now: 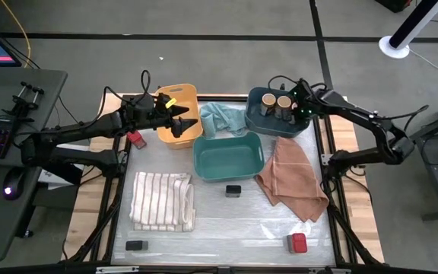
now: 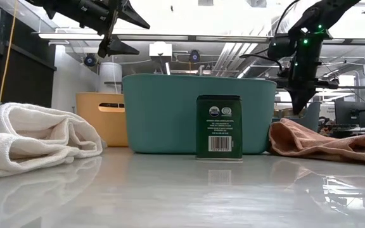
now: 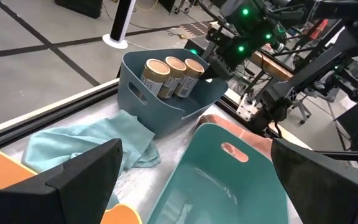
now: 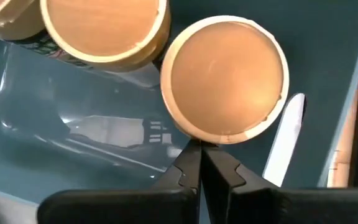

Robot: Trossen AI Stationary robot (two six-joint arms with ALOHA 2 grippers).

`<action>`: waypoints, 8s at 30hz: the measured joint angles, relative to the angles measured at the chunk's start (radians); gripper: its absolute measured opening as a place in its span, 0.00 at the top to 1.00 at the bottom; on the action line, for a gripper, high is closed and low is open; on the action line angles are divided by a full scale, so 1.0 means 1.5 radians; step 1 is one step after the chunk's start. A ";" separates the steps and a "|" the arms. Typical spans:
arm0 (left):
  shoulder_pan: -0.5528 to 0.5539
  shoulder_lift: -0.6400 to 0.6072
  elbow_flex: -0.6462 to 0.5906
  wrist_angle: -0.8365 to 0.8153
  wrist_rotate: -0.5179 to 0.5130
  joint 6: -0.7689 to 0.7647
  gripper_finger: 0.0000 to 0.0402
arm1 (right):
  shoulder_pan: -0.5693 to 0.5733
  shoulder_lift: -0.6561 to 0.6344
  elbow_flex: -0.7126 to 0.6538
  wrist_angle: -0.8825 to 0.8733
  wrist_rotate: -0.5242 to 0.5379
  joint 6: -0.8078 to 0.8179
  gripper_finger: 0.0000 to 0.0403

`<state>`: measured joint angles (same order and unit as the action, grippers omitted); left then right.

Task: Sort spices by type
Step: Adjust the gold seasoning bottle in the blue bin, then put the top red seasoning can into the yellow bin

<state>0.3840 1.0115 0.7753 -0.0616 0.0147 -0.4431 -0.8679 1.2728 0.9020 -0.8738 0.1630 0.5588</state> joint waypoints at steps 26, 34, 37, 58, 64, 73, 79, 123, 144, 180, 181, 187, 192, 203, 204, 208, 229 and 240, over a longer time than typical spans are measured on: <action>0.000 0.000 0.000 -0.001 0.000 0.000 0.01 | -0.016 0.049 0.000 0.066 0.041 -0.030 1.00; 0.004 0.000 0.000 -0.002 0.010 0.001 0.01 | -0.013 0.042 0.000 0.076 -0.019 -0.046 1.00; 0.016 -0.006 0.000 -0.003 0.038 0.001 0.01 | -0.010 0.019 0.000 0.077 -0.032 -0.047 1.00; 0.042 -0.006 0.105 -0.697 -0.349 -0.338 0.05 | -0.010 -0.115 0.000 0.194 -0.165 -0.004 1.00; 0.026 -0.010 0.054 -0.702 -0.435 -0.477 0.08 | -0.010 -0.115 0.000 0.202 -0.187 -0.005 1.00; -0.003 -0.010 -0.006 -0.763 -0.485 -0.710 0.14 | -0.010 -0.115 0.000 0.197 -0.201 -0.006 1.00; -0.010 -0.010 -0.016 -0.828 -0.488 -0.819 0.15 | -0.010 -0.115 0.000 0.196 -0.220 -0.011 1.00; -0.009 0.210 -0.060 -0.782 -0.513 -0.942 0.15 | -0.010 -0.115 0.000 0.191 -0.253 -0.048 1.00; -0.030 0.215 -0.060 -0.760 -0.488 -1.070 0.15 | -0.010 -0.115 0.000 0.189 -0.253 -0.058 1.00; 0.123 0.086 -0.060 -0.691 -0.380 -0.838 0.15 | -0.010 -0.115 0.000 0.178 -0.268 -0.077 1.00; 0.126 0.086 -0.060 -0.694 -0.377 -0.831 0.15 | -0.010 -0.115 0.000 0.177 -0.268 -0.077 1.00; 0.143 0.086 -0.060 -0.689 -0.368 -0.788 0.15 | -0.010 -0.115 0.000 0.176 -0.268 -0.077 1.00; 0.150 0.090 -0.060 -0.687 -0.354 -0.768 0.15 | -0.010 -0.115 0.000 0.176 -0.268 -0.077 1.00; 0.150 0.135 -0.060 -0.658 -0.343 -0.766 0.15 | -0.010 -0.115 0.000 0.176 -0.270 -0.077 1.00; 0.150 0.138 -0.060 -0.660 -0.343 -0.764 0.15 | -0.010 -0.115 0.000 0.176 -0.271 -0.077 1.00; 0.150 0.147 -0.060 -0.662 -0.343 -0.764 0.17 | -0.010 -0.115 0.000 0.176 -0.271 -0.077 1.00; 0.149 0.099 -0.060 -0.667 -0.350 -0.755 0.53 | -0.010 -0.115 0.000 0.176 -0.271 -0.075 1.00; 0.150 -0.031 0.010 -0.722 -0.455 -0.760 0.53 | -0.010 -0.115 0.000 0.175 -0.271 -0.058 1.00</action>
<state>0.6086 0.9651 0.7898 -1.1446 -0.6676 -1.5827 -0.8827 1.1004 0.9020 -0.6109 -0.2436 0.4724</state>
